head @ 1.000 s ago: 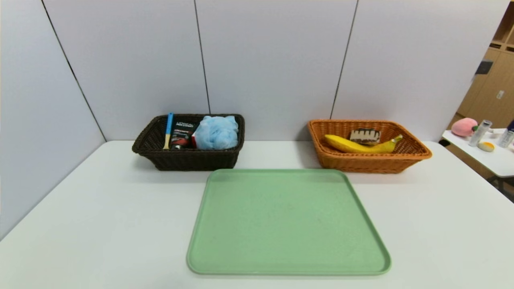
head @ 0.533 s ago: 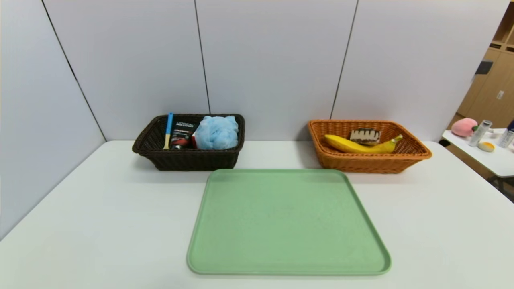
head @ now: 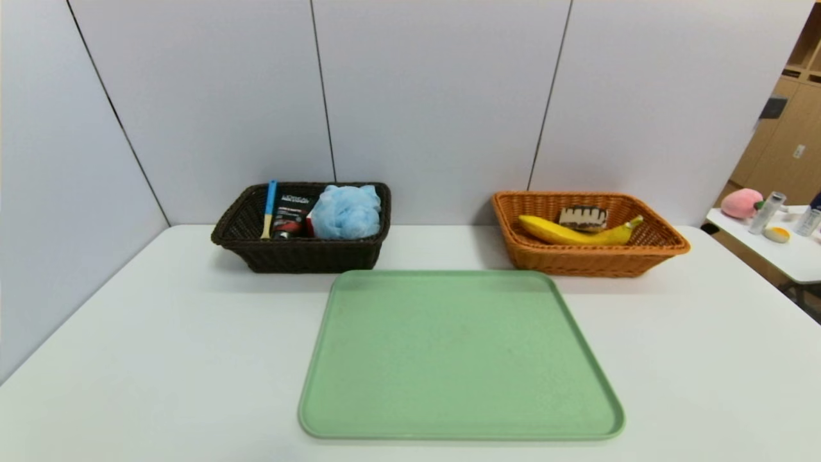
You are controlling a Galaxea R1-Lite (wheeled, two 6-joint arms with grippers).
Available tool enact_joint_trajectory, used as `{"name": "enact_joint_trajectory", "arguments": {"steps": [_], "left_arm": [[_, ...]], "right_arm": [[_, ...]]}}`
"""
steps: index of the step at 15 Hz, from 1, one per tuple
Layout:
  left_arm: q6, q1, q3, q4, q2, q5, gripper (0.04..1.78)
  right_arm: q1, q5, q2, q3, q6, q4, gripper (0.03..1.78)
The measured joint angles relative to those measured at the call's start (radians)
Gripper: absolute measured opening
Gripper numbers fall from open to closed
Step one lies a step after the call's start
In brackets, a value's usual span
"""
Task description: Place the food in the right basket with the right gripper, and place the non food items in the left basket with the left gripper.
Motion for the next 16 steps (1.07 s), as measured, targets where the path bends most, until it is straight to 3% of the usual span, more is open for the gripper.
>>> {"name": "enact_joint_trajectory", "arguments": {"steps": [16], "left_arm": [[-0.006,0.0,0.001,-0.002,0.001,0.0,1.69]], "right_arm": [[-0.001,0.0,0.0,0.007,0.004,-0.02,1.71]]}}
